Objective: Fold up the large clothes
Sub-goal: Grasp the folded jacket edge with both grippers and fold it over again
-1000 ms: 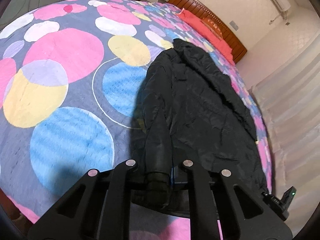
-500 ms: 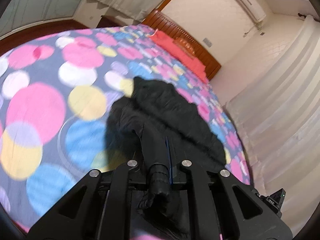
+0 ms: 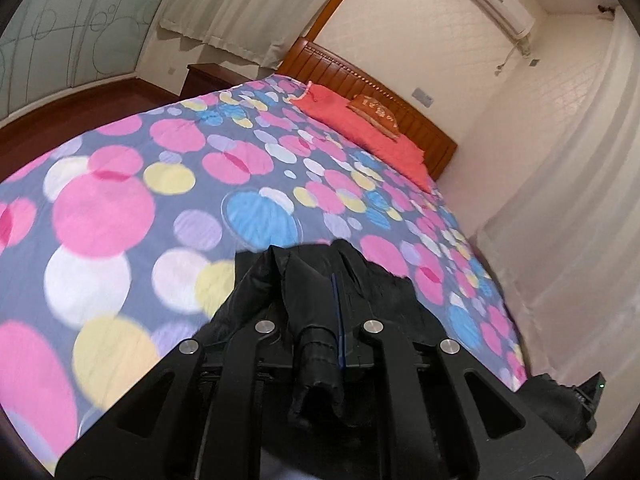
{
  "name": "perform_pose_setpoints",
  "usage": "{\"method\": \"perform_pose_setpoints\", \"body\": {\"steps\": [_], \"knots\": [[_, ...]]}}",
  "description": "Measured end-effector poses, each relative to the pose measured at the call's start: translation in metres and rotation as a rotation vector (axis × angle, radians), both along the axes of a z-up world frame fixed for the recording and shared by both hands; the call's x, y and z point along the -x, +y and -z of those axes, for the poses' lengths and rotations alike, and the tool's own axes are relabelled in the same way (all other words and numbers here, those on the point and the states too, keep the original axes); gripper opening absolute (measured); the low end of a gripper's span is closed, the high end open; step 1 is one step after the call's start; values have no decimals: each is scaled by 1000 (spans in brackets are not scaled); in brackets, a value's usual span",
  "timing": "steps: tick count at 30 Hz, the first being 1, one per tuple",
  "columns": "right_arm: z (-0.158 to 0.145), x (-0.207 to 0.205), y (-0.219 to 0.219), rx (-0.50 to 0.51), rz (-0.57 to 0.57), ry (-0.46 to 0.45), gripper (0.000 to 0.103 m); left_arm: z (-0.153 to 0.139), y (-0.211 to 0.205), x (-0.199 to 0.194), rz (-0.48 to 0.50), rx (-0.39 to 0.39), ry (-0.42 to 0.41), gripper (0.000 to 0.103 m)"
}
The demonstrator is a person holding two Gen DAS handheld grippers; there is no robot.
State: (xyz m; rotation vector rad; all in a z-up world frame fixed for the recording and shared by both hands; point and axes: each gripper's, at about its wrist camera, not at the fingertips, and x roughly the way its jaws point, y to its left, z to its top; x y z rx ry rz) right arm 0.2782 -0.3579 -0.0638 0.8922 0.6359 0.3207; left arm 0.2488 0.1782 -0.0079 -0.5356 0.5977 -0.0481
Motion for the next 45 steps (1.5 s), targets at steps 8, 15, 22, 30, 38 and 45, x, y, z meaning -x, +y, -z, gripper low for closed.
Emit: {"method": "perform_pose_setpoints", "body": {"steps": [8,15,22,30,38,45], "knots": [[37,-99,-9,38,45,119,14,33,-3,-113,-42,-82,94,11],[90,-164,-15,74,74,249,14,82,-4,-181,-61,-156,196,11],[112,-174,-13,48,82,283,21,112,-7,-197,-46,-190,246,13],[84,-154,-27,-50,93,206,67,85,16,-177,-10,-27,176,40],[44,-128,-3,93,88,131,68,50,29,-147,-71,-14,60,62],[35,-153,81,398,-10,127,68,57,-37,-141,61,-171,96,62]]}}
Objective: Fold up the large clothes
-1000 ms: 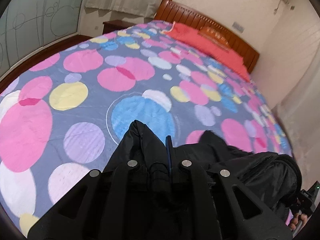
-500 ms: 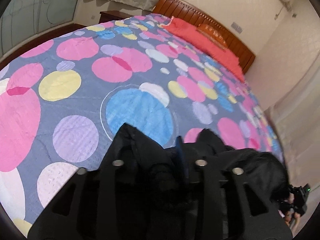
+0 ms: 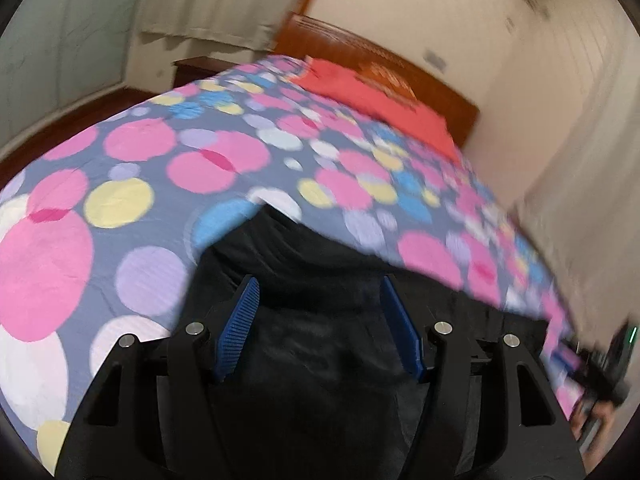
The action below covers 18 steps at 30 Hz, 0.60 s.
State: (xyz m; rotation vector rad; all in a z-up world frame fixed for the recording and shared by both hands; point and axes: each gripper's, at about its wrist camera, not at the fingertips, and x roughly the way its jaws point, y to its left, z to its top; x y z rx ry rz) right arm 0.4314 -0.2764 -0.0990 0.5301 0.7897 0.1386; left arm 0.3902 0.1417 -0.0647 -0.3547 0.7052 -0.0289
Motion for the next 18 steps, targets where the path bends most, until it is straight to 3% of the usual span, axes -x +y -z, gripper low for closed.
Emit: {"method": "perform_pose_setpoints", "body": {"steps": [4,8,10,18], "knots": [[6,-22,48,164,-65,-8,68,26,-35,-19,40,-60,55,63],[19,-42,80,314,-106,-4,68,47,-47,-38,11,-109,87,63],[31,-49,89,385,-112,12,68,59,-50,-47,-10,-155,119,69],[72,-62,100,449,-105,71,71,90,-60,-69,-5,-253,172,76]]}}
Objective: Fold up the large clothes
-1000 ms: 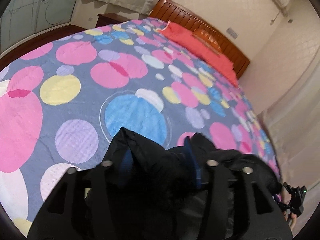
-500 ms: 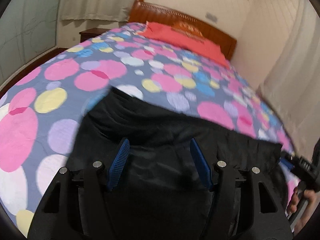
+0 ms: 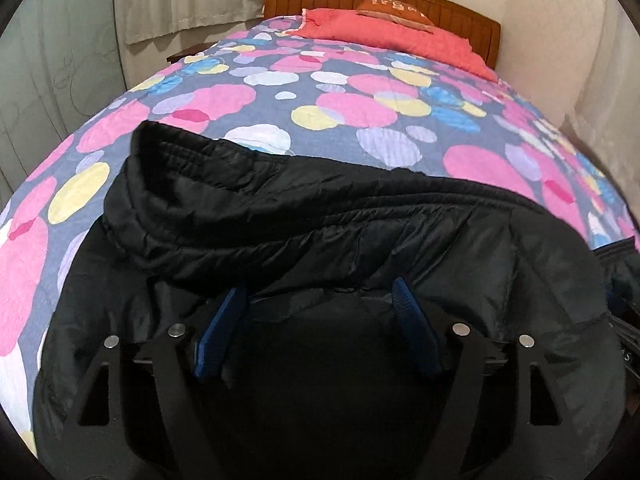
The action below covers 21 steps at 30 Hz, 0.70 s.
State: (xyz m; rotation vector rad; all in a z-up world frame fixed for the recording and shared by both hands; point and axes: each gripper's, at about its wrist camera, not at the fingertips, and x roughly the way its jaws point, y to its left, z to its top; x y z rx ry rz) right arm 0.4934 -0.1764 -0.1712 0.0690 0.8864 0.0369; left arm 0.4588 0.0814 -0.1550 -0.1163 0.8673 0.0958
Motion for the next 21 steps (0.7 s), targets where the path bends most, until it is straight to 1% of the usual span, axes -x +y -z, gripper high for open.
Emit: {"method": "perform_pose_setpoints", "body": {"steps": [2,7,10,13,14,15,17,19,21], "knots": [[3,0,2,2,1,-4,73,6,-2,-3,0,-13,-2,77],[10,2,0,-16,15,-29,74,15,-9,-4,-16,-51,-23,78],[10,2,1,-11,19,-35,74,16,-13,-7,-16,-73,-10,78],[-1,4,0,-16,14,-29,73,6,-9,-5,4,-56,14,77],[-7,7,-3,-24,9,-27,73,0,-4,-1,13,-41,29,77],[-18,12,-10,-32,12,-46,73,-5,0,3,16,-23,31,77],[-36,21,-27,-32,34,-94,73,-24,19,20,2,37,-6,77],[-49,27,-50,18,80,-119,73,-35,36,31,-30,39,-46,78],[-46,25,-65,79,101,-104,73,-35,52,35,-68,7,-53,79]]}}
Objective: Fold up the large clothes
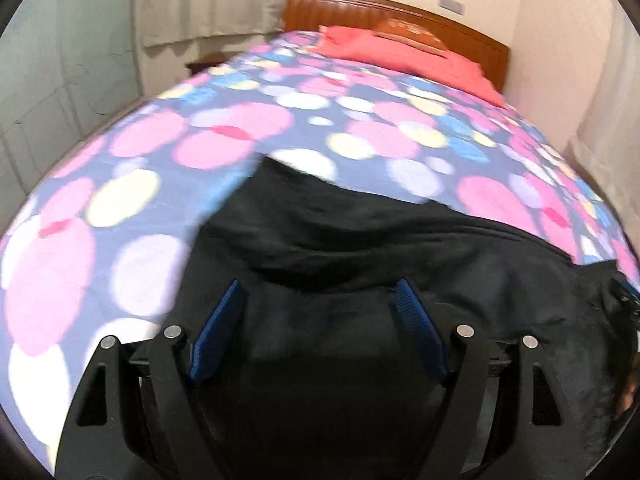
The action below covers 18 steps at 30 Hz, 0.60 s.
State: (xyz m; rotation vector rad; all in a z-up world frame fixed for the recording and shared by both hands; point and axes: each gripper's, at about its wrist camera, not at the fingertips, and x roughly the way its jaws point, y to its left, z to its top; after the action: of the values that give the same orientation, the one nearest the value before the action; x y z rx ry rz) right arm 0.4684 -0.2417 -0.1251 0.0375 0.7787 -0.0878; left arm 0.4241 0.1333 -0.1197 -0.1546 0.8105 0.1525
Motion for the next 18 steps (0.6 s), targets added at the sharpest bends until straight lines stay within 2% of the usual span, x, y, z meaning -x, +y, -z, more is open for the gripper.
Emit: {"method": "perform_pose_setpoints", "body": {"steps": [2,4,6,11,15,18], "knots": [[12,-5,-15,18,26,41,73,10,16,-1,-37,-18,24,79],[32,-11,-29,-29,44,103,73,24,24,-5,-47,0,63,79],[49,-15,-32,-61,45,137,75,41,23,-12,-38,-22,112,80],[64,-16,-35,-95,61,113,78,56,29,-17,-56,14,107,82],[60,-15,-32,-86,66,115,78,48,26,-18,-61,-9,136,82],[41,-4,-33,-97,102,106,78,26,22,-3,-86,3,140,79]]}}
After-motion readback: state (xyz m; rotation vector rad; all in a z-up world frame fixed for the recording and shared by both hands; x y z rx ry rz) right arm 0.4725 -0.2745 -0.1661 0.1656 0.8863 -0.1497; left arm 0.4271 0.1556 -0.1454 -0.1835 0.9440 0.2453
